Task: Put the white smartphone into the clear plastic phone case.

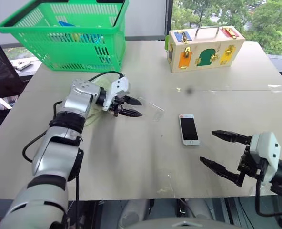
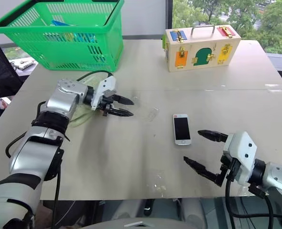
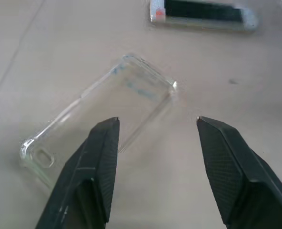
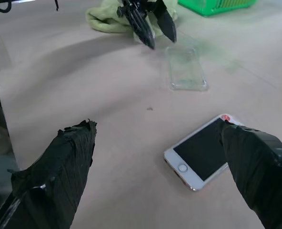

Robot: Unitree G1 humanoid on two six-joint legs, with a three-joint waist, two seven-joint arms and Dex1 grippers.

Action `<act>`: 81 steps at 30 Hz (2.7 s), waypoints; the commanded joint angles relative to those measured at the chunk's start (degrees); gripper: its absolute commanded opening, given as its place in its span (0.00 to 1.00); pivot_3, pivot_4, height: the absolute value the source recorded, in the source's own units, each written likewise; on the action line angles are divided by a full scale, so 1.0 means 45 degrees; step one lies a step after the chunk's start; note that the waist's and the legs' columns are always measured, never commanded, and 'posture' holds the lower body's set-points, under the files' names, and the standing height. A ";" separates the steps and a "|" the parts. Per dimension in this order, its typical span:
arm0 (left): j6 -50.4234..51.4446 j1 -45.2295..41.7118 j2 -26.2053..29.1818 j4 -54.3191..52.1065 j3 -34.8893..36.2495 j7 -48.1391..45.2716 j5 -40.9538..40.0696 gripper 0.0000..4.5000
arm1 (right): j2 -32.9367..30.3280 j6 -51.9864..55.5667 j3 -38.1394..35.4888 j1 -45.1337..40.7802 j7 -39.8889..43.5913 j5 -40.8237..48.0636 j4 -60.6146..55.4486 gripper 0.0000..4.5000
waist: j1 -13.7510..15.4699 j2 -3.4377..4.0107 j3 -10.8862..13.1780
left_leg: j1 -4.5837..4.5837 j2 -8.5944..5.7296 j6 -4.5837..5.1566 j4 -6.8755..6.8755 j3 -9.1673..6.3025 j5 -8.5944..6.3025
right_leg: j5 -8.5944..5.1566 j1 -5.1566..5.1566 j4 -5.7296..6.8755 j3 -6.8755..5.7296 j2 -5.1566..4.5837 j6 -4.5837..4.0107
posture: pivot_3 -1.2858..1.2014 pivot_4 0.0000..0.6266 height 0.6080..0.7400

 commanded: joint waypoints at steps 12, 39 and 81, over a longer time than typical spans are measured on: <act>-0.3604 -0.1810 -0.1093 0.4382 -0.1109 0.2475 0.3565 0.19 | -0.0153 -0.0197 -0.0231 -0.0202 0.0263 -0.0101 -0.0191 1.00 | -0.0167 -0.0036 0.0016 | 0.0003 -0.0001 0.0036 0.0090 -0.0005 -0.0019 | 0.0004 0.0034 0.0041 -0.0061 0.0021 0.0060 | 0.52 0.24 1.00; 0.9782 0.7424 0.1550 -1.4177 0.1653 0.3134 -0.1261 0.01 | 0.0011 -0.0337 0.0832 -0.1063 0.0464 -0.0771 0.0355 1.00 | -0.0260 -0.0030 0.0029 | 0.0012 0.0009 0.0037 0.0145 -0.0009 -0.0032 | -0.0042 0.0008 0.0134 0.0015 0.0003 0.0030 | 0.52 0.24 1.00; 0.5493 0.4693 0.0441 -1.0552 0.1706 0.1811 -0.2561 0.97 | 0.0796 0.3039 0.3290 -0.3351 -0.4726 -0.3484 0.0162 1.00 | -0.0260 -0.0018 0.0033 | -0.0030 0.0003 0.0046 0.0134 -0.0014 -0.0035 | 0.0010 -0.0010 0.0086 -0.0002 0.0008 0.0036 | 0.52 0.24 1.00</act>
